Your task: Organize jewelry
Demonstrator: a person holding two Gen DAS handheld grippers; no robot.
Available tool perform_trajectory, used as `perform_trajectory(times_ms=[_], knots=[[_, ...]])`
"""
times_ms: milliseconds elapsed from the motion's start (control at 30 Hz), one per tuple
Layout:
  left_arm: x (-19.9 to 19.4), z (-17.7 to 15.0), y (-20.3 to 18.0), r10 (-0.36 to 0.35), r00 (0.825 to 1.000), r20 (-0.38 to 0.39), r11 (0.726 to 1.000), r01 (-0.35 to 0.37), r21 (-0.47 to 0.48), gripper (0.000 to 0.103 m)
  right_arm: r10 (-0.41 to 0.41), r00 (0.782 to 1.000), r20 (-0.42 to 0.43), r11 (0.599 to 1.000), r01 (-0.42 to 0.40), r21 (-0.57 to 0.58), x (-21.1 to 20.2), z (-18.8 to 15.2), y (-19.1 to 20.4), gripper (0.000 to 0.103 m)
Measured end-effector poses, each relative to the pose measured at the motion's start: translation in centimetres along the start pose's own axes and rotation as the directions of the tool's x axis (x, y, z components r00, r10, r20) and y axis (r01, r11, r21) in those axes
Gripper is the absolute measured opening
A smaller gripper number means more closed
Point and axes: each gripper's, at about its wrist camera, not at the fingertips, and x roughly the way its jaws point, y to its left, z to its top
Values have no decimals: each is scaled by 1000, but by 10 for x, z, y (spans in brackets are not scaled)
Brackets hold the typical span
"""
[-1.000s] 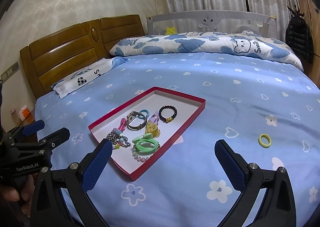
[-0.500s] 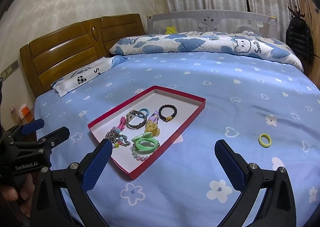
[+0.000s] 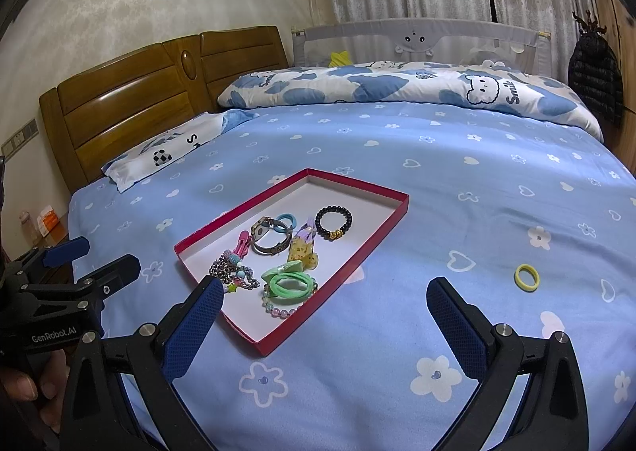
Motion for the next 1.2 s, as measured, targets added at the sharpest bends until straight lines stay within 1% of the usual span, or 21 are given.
perform_trajectory(times_ms=[600,1200], knots=[[1,-2,-2,0,1000,2,1000,0,3,102,-1,1000,-2,1000,1,1,0,0,1,103],[2,1,-1,1,1000,1,1000,-1,9,102,0,1000,-9,1000,0,2,4,-6,-1,103]])
